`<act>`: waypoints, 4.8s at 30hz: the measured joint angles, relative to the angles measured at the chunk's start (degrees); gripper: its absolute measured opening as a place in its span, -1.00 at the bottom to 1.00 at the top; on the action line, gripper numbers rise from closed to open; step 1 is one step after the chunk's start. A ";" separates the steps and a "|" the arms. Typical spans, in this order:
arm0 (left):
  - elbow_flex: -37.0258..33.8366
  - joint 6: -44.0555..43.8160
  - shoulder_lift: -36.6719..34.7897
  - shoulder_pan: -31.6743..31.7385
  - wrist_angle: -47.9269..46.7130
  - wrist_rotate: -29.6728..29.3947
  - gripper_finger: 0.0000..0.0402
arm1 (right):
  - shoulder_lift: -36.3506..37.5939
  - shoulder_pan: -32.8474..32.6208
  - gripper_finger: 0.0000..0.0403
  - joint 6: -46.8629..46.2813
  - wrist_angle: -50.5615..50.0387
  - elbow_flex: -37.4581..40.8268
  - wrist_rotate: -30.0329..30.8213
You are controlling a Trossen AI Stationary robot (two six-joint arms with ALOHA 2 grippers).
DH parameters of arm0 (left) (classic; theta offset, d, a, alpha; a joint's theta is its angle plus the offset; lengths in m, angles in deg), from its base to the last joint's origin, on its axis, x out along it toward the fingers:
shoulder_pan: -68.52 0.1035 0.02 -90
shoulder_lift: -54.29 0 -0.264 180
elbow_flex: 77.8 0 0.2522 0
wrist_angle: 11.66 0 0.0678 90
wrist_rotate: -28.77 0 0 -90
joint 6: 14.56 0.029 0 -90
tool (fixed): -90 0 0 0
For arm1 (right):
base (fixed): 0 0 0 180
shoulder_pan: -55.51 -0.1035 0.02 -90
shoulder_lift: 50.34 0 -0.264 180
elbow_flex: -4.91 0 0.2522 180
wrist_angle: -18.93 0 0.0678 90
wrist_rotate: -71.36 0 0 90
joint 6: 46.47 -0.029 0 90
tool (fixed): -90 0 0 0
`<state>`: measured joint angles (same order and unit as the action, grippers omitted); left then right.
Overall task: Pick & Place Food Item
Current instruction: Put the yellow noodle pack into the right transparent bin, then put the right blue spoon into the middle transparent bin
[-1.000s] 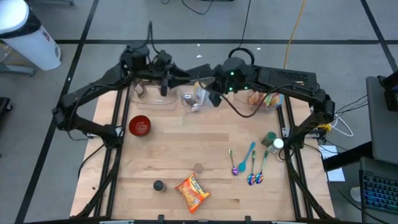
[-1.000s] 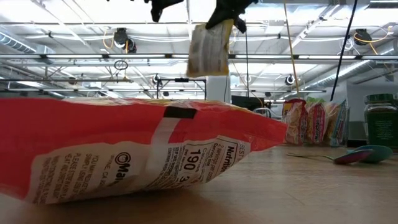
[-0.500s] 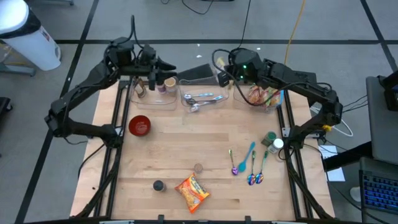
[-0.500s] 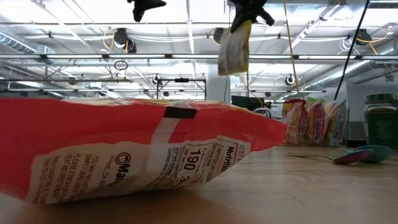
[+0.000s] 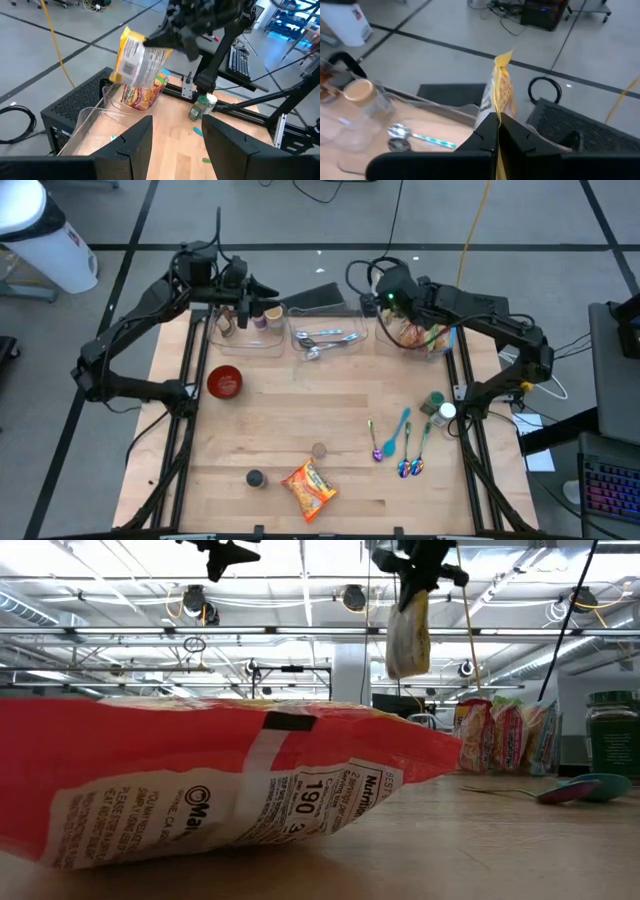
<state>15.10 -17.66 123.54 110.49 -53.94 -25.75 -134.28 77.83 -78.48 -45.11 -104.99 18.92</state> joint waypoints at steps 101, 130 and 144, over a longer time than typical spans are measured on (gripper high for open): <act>0.00 -1.64 0.07 -5.35 -2.99 -4.27 -0.12 | 9.03 11.30 -1.00 -15.36 30.03 46.53 -0.35; 0.00 -2.34 0.07 -5.37 -2.94 -4.57 -0.12 | 17.98 11.34 -0.28 6.23 41.63 46.53 -5.55; 0.00 -0.20 -0.59 -10.85 -2.99 -2.56 -0.12 | 22.36 -1.30 -0.28 19.21 63.10 46.53 -34.64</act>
<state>15.10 -17.85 122.95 99.65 -56.92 -28.31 -111.92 76.53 -59.27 17.99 -58.46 -15.72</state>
